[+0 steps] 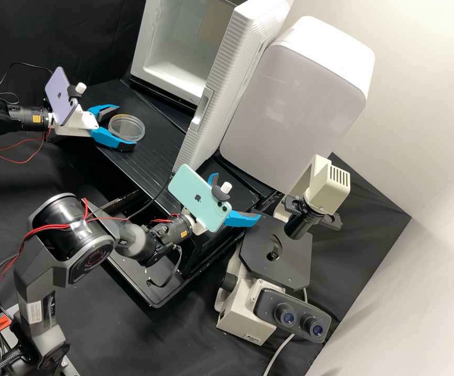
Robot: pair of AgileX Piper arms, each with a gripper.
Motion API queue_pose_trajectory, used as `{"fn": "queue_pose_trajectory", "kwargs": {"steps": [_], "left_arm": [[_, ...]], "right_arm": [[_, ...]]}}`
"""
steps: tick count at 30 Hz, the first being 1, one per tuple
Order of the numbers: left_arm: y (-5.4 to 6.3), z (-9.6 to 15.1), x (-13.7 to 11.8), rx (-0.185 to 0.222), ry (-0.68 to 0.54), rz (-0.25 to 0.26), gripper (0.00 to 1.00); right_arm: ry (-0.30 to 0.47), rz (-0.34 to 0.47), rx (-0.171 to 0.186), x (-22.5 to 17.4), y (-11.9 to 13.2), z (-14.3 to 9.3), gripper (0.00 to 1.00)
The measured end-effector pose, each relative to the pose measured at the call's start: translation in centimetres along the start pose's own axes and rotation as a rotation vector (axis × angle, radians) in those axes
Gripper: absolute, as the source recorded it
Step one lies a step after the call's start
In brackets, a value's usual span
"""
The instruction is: Place the petri dish in the incubator
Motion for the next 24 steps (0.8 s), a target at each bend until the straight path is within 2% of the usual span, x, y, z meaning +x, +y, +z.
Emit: {"fn": "queue_pose_trajectory", "kwargs": {"steps": [12,19,24], "left_arm": [[0.3,0.1,-0.2,-0.001,-0.002,0.006,0.00],[1.9,0.8,-0.5,0.015,-0.036,0.045,0.00],[4.1,1.4,-0.8,0.041,-0.071,0.107,0.00]], "right_arm": [[0.000,0.000,0.000,0.0,0.0,0.0,1.00],[0.000,0.000,0.000,0.0,0.0,0.0,1.00],[0.000,0.000,0.000,0.0,0.0,0.0,1.00]]}}
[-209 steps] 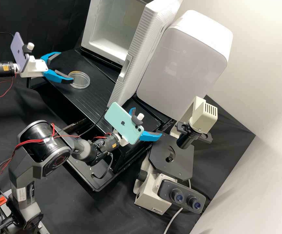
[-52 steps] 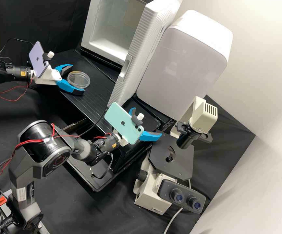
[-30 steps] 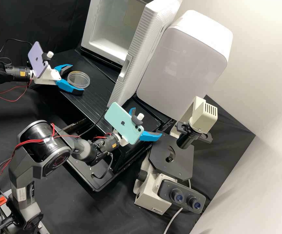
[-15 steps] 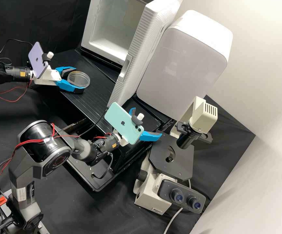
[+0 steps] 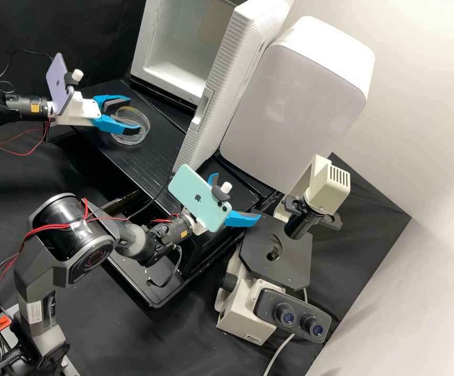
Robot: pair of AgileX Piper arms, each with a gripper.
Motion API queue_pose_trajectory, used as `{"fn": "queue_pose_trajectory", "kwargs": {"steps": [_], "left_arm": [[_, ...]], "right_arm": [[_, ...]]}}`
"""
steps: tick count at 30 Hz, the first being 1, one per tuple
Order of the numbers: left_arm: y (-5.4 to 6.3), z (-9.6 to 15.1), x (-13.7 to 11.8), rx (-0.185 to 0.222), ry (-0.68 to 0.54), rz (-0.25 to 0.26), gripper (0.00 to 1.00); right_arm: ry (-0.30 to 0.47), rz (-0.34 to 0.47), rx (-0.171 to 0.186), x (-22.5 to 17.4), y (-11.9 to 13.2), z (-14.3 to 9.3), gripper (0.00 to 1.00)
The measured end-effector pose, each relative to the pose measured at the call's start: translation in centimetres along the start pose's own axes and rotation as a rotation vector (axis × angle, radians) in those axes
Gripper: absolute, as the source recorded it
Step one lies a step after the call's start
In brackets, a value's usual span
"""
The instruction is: Place the petri dish in the incubator
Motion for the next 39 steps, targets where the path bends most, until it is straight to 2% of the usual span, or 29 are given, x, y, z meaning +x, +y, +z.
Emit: {"fn": "queue_pose_trajectory", "kwargs": {"steps": [3,10,18,21,23,27,29,36,39], "left_arm": [[1.2,0.2,0.0,0.005,-0.010,0.040,0.00],[2.7,0.3,0.2,0.018,-0.019,0.086,0.00],[5.3,0.7,0.3,0.031,-0.036,0.171,0.00],[5.8,1.0,0.8,0.026,-0.042,0.185,0.00],[6.1,1.3,1.4,0.041,-0.045,0.196,0.00],[5.8,2.0,3.4,0.086,-0.058,0.188,0.00],[5.6,2.3,5.2,0.095,-0.045,0.171,0.00],[4.4,2.2,9.9,0.115,0.032,0.071,0.00],[4.7,2.0,11.4,0.111,0.075,0.066,0.00]], "right_arm": [[0.000,0.000,0.000,0.0,0.0,0.0,1.00],[0.000,0.000,0.000,0.0,0.0,0.0,1.00],[0.000,0.000,0.000,0.0,0.0,0.0,1.00],[0.000,0.000,0.000,0.0,0.0,0.0,1.00],[0.000,0.000,0.000,0.0,0.0,0.0,1.00],[0.000,0.000,0.000,0.0,0.0,0.0,1.00],[0.000,0.000,0.000,0.0,0.0,0.0,1.00],[0.000,0.000,0.000,0.0,0.0,0.0,1.00],[0.000,0.000,0.000,0.0,0.0,0.0,1.00]]}}
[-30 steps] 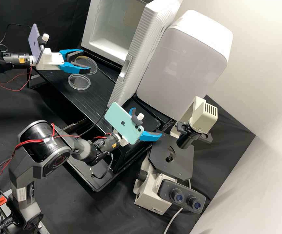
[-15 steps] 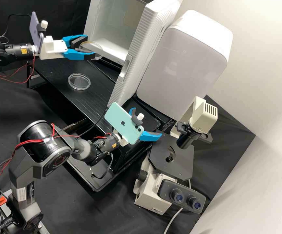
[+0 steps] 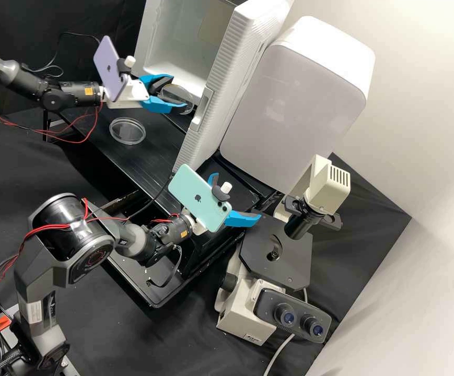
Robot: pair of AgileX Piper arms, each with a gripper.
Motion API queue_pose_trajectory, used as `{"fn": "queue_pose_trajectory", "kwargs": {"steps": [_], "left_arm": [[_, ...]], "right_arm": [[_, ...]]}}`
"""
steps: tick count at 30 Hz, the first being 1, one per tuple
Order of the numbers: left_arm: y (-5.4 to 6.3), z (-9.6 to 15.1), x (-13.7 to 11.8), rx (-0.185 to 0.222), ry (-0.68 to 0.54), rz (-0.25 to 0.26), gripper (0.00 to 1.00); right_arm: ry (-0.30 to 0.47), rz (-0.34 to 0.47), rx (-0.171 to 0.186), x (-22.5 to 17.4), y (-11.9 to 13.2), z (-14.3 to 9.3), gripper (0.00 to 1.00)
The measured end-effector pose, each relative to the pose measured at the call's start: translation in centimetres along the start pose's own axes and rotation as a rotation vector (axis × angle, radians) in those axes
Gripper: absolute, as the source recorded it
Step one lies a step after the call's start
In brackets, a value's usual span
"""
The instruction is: Place the petri dish in the incubator
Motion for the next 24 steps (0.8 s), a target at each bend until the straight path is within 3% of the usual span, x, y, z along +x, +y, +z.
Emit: {"fn": "queue_pose_trajectory", "kwargs": {"steps": [7,11,16,24], "left_arm": [[1.0,-0.5,3.0,0.001,0.086,0.023,0.00],[1.5,-1.0,4.5,0.022,0.139,0.036,0.00],[1.6,-2.3,6.3,0.023,0.232,0.034,0.00],[0.7,-3.6,8.1,0.037,0.323,-0.010,0.00]], "right_arm": [[0.000,0.000,0.000,0.0,0.0,0.0,1.00],[0.000,0.000,0.000,0.0,0.0,0.0,1.00],[0.000,0.000,0.000,0.0,0.0,0.0,1.00],[0.000,0.000,0.000,0.0,0.0,0.0,1.00]]}}
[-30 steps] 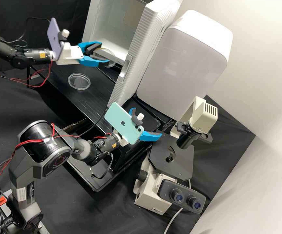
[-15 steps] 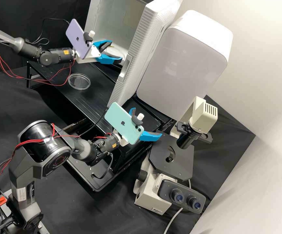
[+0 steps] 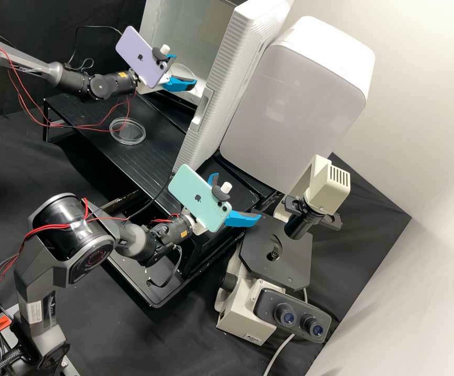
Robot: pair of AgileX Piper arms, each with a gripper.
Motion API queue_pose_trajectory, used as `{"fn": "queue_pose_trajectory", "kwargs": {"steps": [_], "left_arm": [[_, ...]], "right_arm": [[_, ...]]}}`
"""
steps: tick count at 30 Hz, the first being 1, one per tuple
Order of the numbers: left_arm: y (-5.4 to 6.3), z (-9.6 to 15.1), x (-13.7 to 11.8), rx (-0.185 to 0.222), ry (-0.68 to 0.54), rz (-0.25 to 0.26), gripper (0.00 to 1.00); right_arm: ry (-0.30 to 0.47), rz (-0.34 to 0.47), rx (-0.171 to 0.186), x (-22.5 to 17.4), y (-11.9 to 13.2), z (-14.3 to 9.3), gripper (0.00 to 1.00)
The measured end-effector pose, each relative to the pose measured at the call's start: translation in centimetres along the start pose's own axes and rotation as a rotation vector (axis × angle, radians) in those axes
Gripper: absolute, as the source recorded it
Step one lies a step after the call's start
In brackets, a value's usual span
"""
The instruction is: Place the petri dish in the incubator
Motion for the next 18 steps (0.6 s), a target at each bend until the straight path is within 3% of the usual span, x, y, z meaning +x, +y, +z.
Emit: {"fn": "queue_pose_trajectory", "kwargs": {"steps": [7,18], "left_arm": [[-0.2,0.2,1.9,-0.007,0.055,-0.031,0.00],[-0.5,0.2,5.2,0.026,0.122,-0.058,0.00]], "right_arm": [[0.000,0.000,0.000,0.0,0.0,0.0,1.00],[0.000,0.000,0.000,0.0,0.0,0.0,1.00]]}}
